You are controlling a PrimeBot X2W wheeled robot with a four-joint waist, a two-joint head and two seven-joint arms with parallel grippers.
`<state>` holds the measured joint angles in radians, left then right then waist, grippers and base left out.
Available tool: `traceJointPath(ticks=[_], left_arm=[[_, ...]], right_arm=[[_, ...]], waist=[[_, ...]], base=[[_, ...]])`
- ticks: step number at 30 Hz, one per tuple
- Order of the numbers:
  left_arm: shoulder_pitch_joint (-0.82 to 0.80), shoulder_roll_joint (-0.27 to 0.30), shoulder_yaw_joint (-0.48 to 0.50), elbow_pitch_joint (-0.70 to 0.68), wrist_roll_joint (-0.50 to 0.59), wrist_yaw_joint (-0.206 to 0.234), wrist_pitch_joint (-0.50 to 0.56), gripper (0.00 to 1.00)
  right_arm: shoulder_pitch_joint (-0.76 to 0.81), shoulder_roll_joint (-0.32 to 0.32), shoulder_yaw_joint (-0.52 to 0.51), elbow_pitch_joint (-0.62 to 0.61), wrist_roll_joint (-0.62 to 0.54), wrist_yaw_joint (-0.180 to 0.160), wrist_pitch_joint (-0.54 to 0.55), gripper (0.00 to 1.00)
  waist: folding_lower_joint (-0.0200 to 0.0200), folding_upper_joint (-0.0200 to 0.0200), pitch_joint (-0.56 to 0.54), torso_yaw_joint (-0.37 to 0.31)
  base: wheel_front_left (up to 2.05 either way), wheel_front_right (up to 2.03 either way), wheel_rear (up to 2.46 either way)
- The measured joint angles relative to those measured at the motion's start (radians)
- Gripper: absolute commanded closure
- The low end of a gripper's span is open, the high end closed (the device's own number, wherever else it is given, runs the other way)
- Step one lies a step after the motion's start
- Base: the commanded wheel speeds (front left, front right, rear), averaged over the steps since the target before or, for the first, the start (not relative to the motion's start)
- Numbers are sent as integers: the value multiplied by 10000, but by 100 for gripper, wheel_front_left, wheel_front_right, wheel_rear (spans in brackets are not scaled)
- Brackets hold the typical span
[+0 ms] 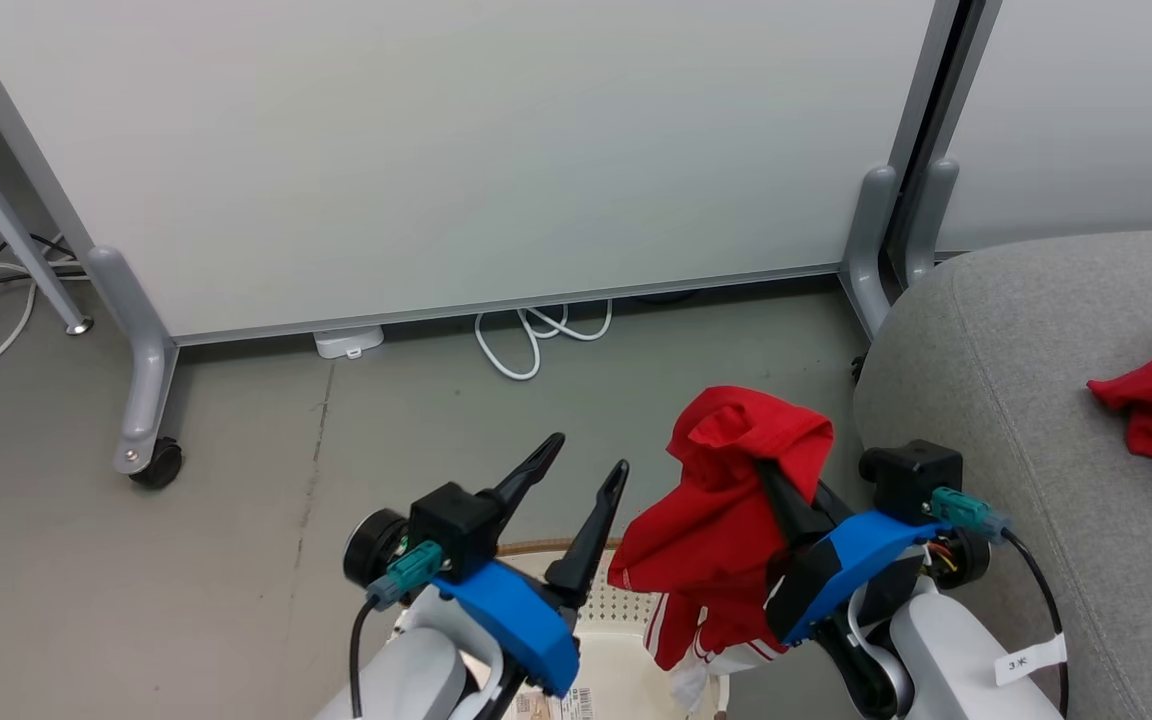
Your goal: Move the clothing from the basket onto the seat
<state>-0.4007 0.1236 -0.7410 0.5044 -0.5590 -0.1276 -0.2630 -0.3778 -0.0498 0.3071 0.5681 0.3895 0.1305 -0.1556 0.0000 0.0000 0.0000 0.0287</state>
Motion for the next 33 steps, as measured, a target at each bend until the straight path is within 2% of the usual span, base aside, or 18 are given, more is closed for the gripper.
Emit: traceJointPath(ticks=[9,24,33], left_arm=[[1105,182,1252,-376,698,-13,0,0],[1510,144,1615,-564,940,-13,0,0],[1666,40,1756,-589,980,-13,0,0]], right_arm=[[191,0,-169,-184,4,0,46,100],[352,0,-247,-357,-15,0,150,100],[356,0,-360,-447,-61,0,151,100]], waist=[[0,0,30,88],[0,0,30,72],[0,0,68,-395]], base=[[0,0,0],[0,0,0],[0,0,0]])
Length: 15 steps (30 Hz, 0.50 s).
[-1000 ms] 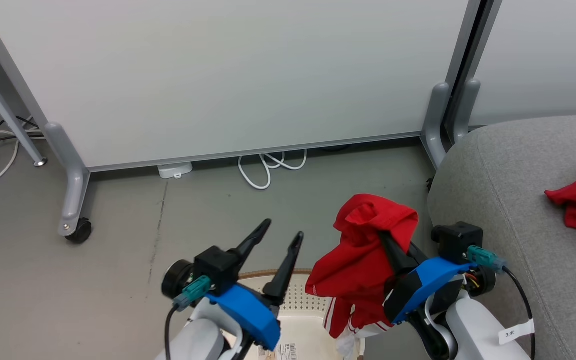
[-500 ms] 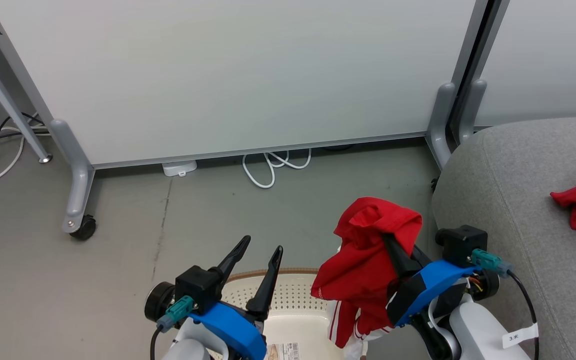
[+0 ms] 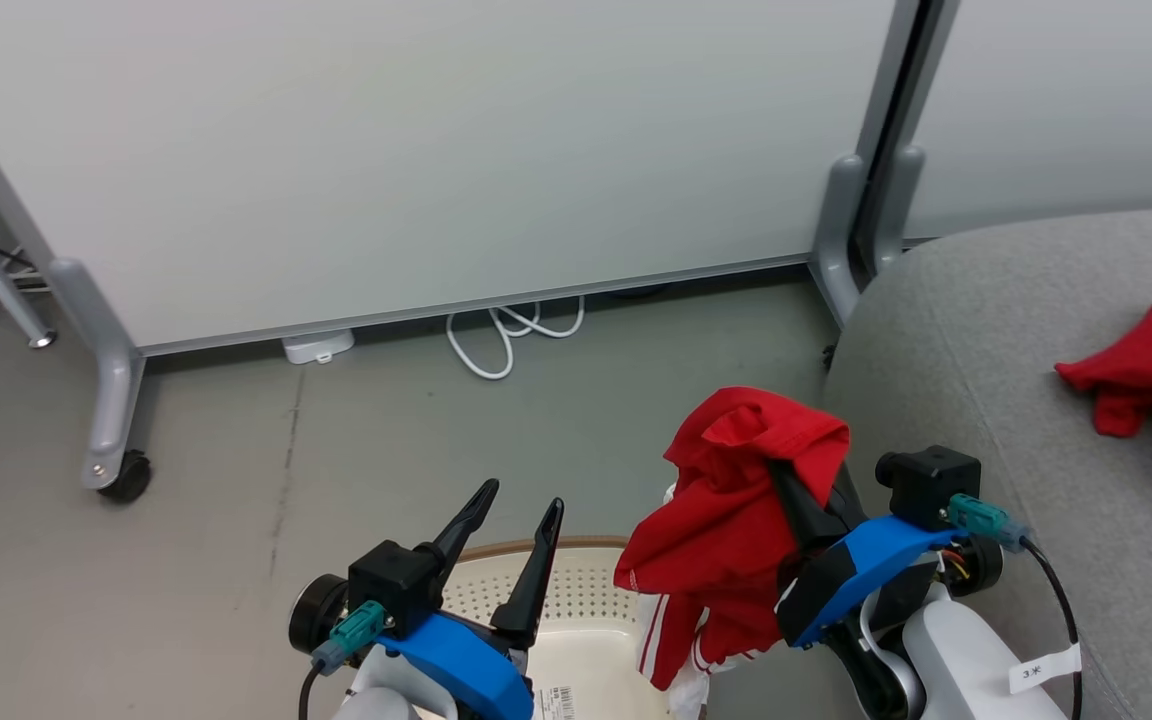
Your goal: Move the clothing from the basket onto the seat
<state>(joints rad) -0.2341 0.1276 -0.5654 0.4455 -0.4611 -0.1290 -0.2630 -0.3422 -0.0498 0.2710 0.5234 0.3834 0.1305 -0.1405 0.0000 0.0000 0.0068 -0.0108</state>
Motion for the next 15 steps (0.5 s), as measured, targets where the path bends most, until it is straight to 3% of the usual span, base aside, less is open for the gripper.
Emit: traceJointPath(ticks=[15], left_arm=[[-81,75,-29,-125,46,0,0,0]], right_arm=[[-1,0,-205,-176,-61,0,-33,100]], waist=[[0,1,293,-1775]], base=[[0,0,0]])
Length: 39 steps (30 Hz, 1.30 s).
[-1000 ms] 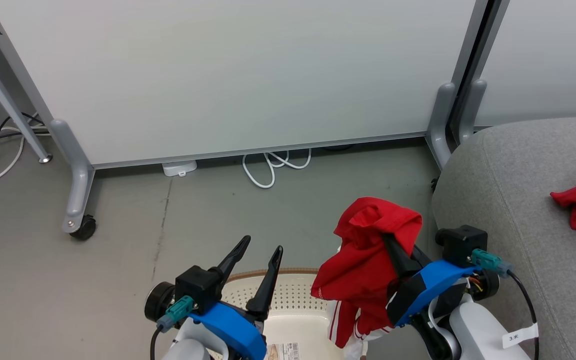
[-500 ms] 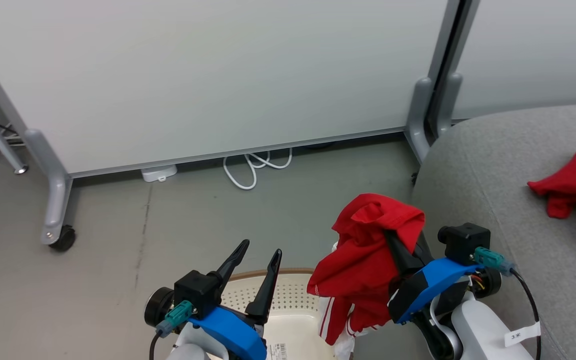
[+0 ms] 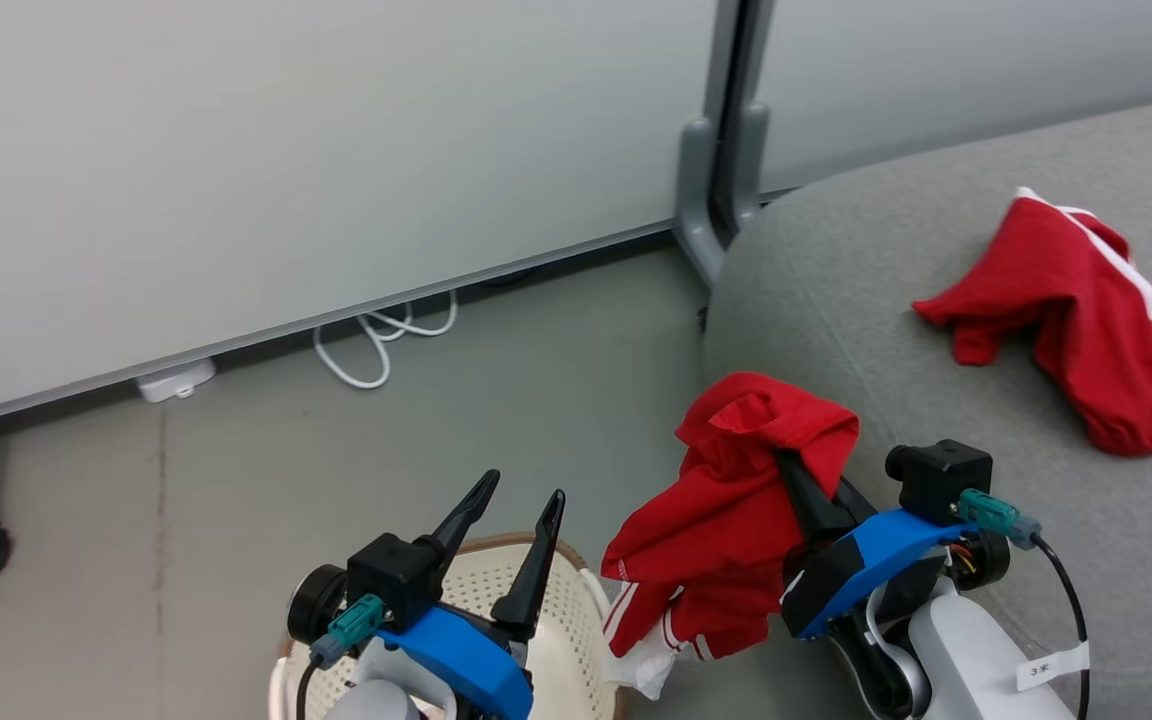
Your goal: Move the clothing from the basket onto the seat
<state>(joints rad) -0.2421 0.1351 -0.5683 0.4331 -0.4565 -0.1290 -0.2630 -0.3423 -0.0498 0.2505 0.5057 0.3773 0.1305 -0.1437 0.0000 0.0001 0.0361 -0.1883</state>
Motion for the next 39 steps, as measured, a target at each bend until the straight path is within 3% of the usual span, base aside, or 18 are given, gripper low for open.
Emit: traceJointPath(ticks=[11,19,33,39], left_arm=[[-35,27,-46,-27,-25,-2,0,0],[-35,8,-36,-58,-25,-2,0,0],[-36,-8,-38,-58,-25,-2,0,0],[-105,71,117,-161,35,-2,0,0]], right_arm=[[50,0,-58,-25,-73,0,-17,100],[169,-2,-232,-167,-159,0,63,100],[156,0,-470,-418,-318,0,192,100],[-1052,-6,-1605,-830,-1269,0,656,100]], waist=[[0,0,13,-1544],[0,0,-26,-2274],[0,0,100,-2480],[-1,0,330,-2462]], base=[[0,0,0],[0,0,0],[0,0,0],[0,0,0]])
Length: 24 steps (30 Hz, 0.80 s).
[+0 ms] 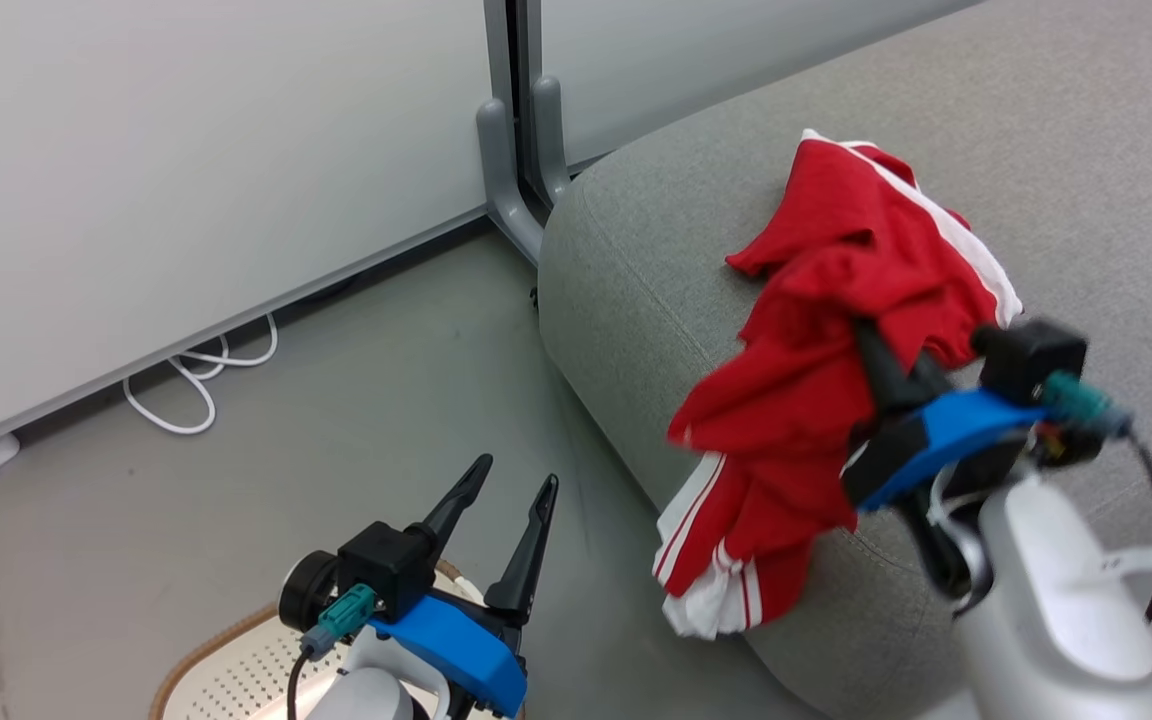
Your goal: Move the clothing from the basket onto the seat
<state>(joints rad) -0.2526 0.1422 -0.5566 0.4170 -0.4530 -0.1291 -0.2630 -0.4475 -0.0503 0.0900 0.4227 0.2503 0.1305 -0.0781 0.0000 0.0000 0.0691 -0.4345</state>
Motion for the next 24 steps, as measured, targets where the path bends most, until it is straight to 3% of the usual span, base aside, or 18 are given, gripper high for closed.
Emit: traceJointPath(ticks=[10,15,24], left_arm=[[-635,163,-107,-224,249,0,0,0],[-1267,303,-286,-374,322,0,0,0],[-2136,548,-240,-811,500,0,0,0]], right_arm=[[-2980,-1244,-1783,-1179,-1093,0,1459,100],[-4445,-2362,-2658,-1409,-951,2,1923,100],[-5945,-3825,-4596,-1018,-767,0,1369,100]], waist=[[1,0,923,299],[1,0,1567,638],[2,0,2923,1377]], base=[[0,0,0],[0,0,0],[0,0,0]])
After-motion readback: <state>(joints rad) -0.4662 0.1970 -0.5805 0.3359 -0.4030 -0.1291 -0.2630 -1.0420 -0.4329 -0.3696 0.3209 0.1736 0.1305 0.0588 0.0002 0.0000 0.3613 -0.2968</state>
